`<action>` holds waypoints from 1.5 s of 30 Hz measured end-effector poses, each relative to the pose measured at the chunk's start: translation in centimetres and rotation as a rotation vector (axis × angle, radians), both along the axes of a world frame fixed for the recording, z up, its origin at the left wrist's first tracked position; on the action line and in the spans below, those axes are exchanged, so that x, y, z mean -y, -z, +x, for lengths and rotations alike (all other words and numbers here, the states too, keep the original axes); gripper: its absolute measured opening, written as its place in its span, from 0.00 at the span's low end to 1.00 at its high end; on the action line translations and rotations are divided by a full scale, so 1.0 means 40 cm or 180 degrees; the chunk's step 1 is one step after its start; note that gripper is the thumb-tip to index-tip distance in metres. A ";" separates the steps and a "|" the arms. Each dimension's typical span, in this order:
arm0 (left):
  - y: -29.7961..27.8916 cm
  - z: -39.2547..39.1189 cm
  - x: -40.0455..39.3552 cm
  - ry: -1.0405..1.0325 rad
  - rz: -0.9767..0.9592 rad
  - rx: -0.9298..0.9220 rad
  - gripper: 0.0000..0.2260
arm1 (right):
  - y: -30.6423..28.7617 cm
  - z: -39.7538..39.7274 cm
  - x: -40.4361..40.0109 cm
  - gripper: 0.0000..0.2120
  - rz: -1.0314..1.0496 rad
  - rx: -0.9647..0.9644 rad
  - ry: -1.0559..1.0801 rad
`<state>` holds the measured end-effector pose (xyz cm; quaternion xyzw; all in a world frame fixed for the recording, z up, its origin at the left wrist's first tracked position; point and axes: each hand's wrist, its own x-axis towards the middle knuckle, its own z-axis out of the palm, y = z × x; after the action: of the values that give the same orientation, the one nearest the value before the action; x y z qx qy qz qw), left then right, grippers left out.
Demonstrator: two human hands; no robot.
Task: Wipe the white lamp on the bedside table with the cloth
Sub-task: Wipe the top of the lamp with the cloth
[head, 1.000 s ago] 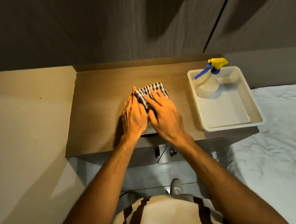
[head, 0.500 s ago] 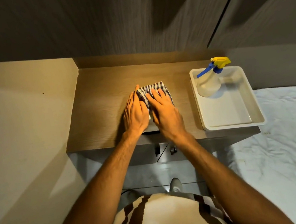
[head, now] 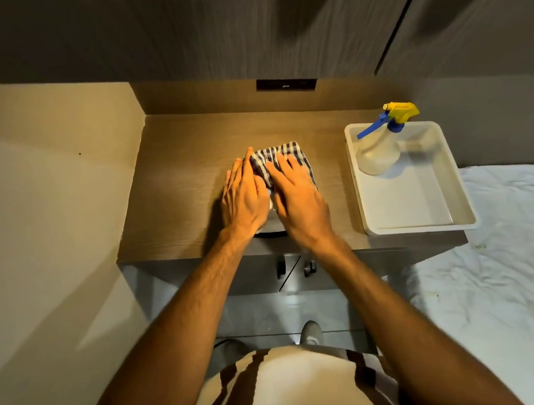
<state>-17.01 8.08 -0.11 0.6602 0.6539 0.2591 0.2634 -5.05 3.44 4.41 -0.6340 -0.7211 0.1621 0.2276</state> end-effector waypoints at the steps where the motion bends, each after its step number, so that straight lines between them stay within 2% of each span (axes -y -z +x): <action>1: 0.002 0.002 -0.001 0.0006 -0.0005 -0.0052 0.26 | -0.009 0.012 -0.033 0.25 -0.0100 -0.0047 -0.0032; 4: 0.003 0.005 -0.002 -0.0063 0.0034 -0.0168 0.26 | -0.021 0.030 -0.072 0.25 -0.0220 -0.0450 0.0189; 7: -0.003 0.006 0.003 -0.0110 0.0057 -0.0199 0.27 | -0.011 0.003 -0.008 0.25 -0.0189 -0.0755 0.0592; 9: -0.004 0.003 0.004 -0.0091 0.0039 -0.0154 0.28 | 0.000 -0.025 0.056 0.26 -0.0178 -0.0579 0.0661; 13: -0.004 -0.002 -0.002 -0.0026 -0.0028 -0.0029 0.25 | -0.010 -0.039 0.054 0.33 -0.0063 -0.0071 0.0208; 15: -0.001 0.000 -0.002 0.0029 -0.0073 -0.0060 0.27 | -0.015 -0.013 -0.014 0.28 -0.0053 -0.0017 0.0025; 17: 0.000 0.005 0.000 -0.0021 -0.0078 -0.0056 0.28 | -0.015 0.021 -0.066 0.25 -0.0216 -0.0179 0.0072; 20: 0.004 0.006 -0.001 -0.0165 -0.0024 -0.0047 0.25 | -0.009 0.023 -0.038 0.25 -0.0300 -0.0640 0.0564; 23: 0.000 0.001 0.001 -0.0160 -0.0013 -0.0037 0.26 | -0.009 -0.027 0.065 0.32 -0.0227 -0.0576 0.0754; 26: -0.004 -0.004 0.000 -0.0071 -0.0017 -0.0065 0.26 | -0.014 -0.054 0.089 0.38 -0.0177 -0.0118 0.0330; 30: -0.005 0.001 -0.001 0.0011 -0.0090 -0.0167 0.28 | -0.023 0.004 -0.036 0.26 -0.0124 0.0046 -0.0021; 32: -0.005 0.008 -0.002 -0.0051 -0.0065 -0.0152 0.26 | -0.023 0.030 -0.065 0.25 -0.0230 -0.0195 0.0136; 35: -0.007 0.008 0.000 -0.0142 -0.0014 -0.0135 0.24 | -0.019 0.007 -0.007 0.28 -0.0347 -0.0596 0.0513; 39: -0.010 0.000 0.003 -0.0057 -0.0007 -0.0123 0.24 | -0.009 -0.025 0.080 0.32 -0.0193 -0.0241 0.0158; 43: -0.011 0.007 0.001 -0.0046 -0.0074 -0.0152 0.25 | -0.019 0.021 -0.041 0.26 -0.0201 -0.0066 -0.0096; 45: -0.009 0.011 -0.003 -0.0123 -0.0042 -0.0126 0.24 | -0.025 0.047 -0.079 0.25 -0.0279 -0.0305 0.0102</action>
<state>-16.56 8.19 0.26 0.6507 0.6733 0.2466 0.2497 -3.15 6.62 5.43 -0.6464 -0.6913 0.2200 0.2365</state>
